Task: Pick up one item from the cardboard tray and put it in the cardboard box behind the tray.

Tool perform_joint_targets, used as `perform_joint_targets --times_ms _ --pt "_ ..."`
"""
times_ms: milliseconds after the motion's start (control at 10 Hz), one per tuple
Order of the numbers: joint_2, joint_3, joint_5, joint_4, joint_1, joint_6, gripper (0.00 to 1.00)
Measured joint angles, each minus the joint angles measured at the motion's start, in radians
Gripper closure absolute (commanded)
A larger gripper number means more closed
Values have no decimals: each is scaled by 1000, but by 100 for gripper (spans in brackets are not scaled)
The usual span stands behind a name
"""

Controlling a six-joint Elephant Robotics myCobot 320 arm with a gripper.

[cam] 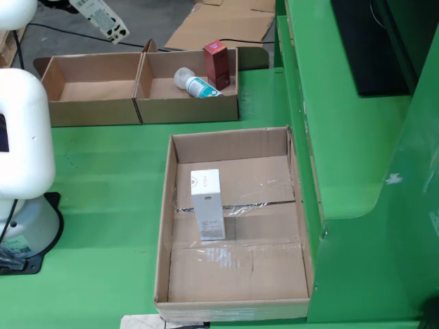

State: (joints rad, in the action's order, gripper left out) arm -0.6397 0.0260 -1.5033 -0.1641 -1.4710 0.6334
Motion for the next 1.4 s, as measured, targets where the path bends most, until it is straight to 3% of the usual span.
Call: perform_joint_targets --times_ms 500,900,1400 --pt "-23 0 -113 -183 55 -46 100" --pt "-87 2 -135 -156 68 -63 100" --pt "-190 2 -106 -2 90 -89 100"
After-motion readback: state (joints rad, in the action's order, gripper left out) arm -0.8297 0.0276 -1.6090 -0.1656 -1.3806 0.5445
